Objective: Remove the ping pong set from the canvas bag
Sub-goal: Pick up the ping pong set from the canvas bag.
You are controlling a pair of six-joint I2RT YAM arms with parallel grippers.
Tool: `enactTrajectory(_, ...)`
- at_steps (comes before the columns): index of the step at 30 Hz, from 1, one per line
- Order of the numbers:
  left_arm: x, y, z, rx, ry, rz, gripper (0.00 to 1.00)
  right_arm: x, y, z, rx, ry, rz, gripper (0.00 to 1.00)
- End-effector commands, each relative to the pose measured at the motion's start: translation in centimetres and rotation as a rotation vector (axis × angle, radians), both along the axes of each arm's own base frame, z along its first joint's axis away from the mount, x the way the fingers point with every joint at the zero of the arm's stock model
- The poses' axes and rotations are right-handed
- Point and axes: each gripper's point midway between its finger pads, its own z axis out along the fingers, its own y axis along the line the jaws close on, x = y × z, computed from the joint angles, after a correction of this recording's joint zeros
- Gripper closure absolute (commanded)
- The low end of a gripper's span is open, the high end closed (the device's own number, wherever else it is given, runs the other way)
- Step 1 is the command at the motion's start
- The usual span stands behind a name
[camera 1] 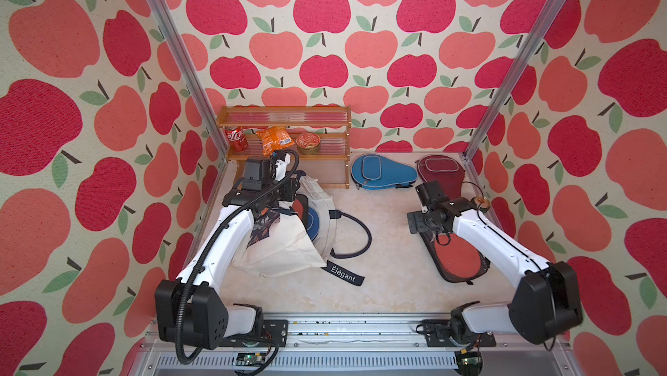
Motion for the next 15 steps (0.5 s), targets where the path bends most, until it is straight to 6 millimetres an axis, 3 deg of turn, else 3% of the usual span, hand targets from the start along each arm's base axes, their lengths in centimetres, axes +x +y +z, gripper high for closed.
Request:
enactTrajectory(1,0.4,0.2,-0.1,0.011,-0.013,0.004,1.00,0.8,5.4,3.8,0.352,-0.104,0.031,0.01)
enactTrajectory(5,0.4,0.1,-0.2,0.016,-0.010,0.001,1.00,1.0,10.4,6.7,0.631,-0.180,0.068,0.02)
enactTrajectory(8,0.2,-0.3,-0.3,0.026,-0.013,-0.019,1.00,0.8,14.6,7.8,0.795,-0.176,0.105,0.05)
enactTrajectory(15,-0.8,-1.8,2.3,0.029,-0.084,-0.129,1.00,-0.9,23.6,6.2,1.060,-0.066,0.162,0.11)
